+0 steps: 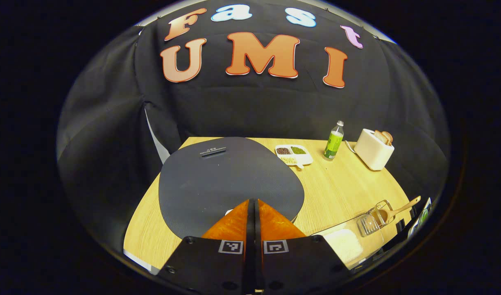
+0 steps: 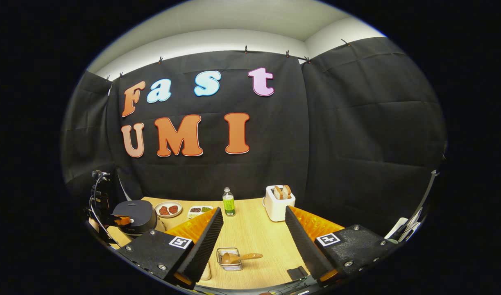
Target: Close the left gripper, press the button to open the rice cooker; take a wooden spoon from the chopstick holder with the right hand, scoop a spoonful of rice and pour it into the rice cooker, then put the wooden spoon back into the chopstick holder.
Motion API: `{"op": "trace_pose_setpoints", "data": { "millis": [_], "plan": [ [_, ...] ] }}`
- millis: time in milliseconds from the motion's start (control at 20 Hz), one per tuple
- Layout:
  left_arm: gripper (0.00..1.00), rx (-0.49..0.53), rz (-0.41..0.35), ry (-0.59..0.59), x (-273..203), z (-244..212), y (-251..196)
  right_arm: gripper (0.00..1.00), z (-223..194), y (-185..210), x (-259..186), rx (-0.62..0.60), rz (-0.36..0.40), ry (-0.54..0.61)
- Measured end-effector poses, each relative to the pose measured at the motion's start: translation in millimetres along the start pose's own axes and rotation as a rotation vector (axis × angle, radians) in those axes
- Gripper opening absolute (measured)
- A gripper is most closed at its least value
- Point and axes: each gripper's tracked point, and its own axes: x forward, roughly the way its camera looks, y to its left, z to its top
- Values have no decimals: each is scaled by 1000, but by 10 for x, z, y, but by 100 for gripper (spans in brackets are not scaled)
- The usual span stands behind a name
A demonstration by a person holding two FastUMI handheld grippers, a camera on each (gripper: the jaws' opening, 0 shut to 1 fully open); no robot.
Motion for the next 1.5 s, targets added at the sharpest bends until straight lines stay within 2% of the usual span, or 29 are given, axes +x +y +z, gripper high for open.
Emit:
{"op": "trace_pose_setpoints", "data": {
  "millis": [200, 350, 450, 500, 550, 700, 750, 800, 900, 1000, 1050, 1150, 1200, 1250, 1400, 1500],
  "plan": [
    [5, -85, -29, -42, -41, 66, 11, 95, -40, -26, -30, -14, 9, 12],
    [4, -41, -2, -30, -148, 93, 16, 95, 3, -156, -115, -30, -5, -3],
    [5, -15, 27, -109, -342, 376, 35, 95, 23, -239, -138, -26, -16, -11],
    [0, -20, 40, -162, -464, 591, 63, 95, 23, -273, -143, -19, -18, -11],
    [4, -32, 51, -212, -588, 757, 85, 95, 20, -301, -144, -11, -19, -11],
    [4, -75, 63, -338, -998, 1262, 171, 95, 42, -341, -133, 0, -13, -18],
    [0, -81, 75, -374, -1139, 1359, 216, 95, 51, -340, -135, 0, -10, -21],
    [4, -84, 89, -414, -1289, 1480, 263, 95, 58, -334, -121, -2, -6, -23],
    [4, -92, 99, -493, -1589, 1694, 273, 95, 45, -329, -93, -7, 2, -22],
    [4, -92, 110, -541, -1844, 1794, 312, 95, 20, -296, -61, -9, 17, -17],
    [0, -91, 119, -554, -1958, 1799, 330, 95, 19, -274, -48, -12, 23, -17],
    [4, -94, 153, -580, -2183, 1838, 408, 95, 18, -233, -9, -11, 38, -21],
    [9, -88, 171, -602, -2279, 1869, 443, 95, 20, -201, 11, -6, 48, -24],
    [0, -83, 194, -619, -2413, 1884, 485, 95, 17, -166, 25, 2, 63, -28],
    [7, -97, 251, -642, -2667, 1879, 604, 95, -83, -138, 168, 2, 69, -26],
    [5, -96, 254, -669, -2844, 1892, 607, 95, -136, -95, 247, 22, 76, -34]
  ]
}}
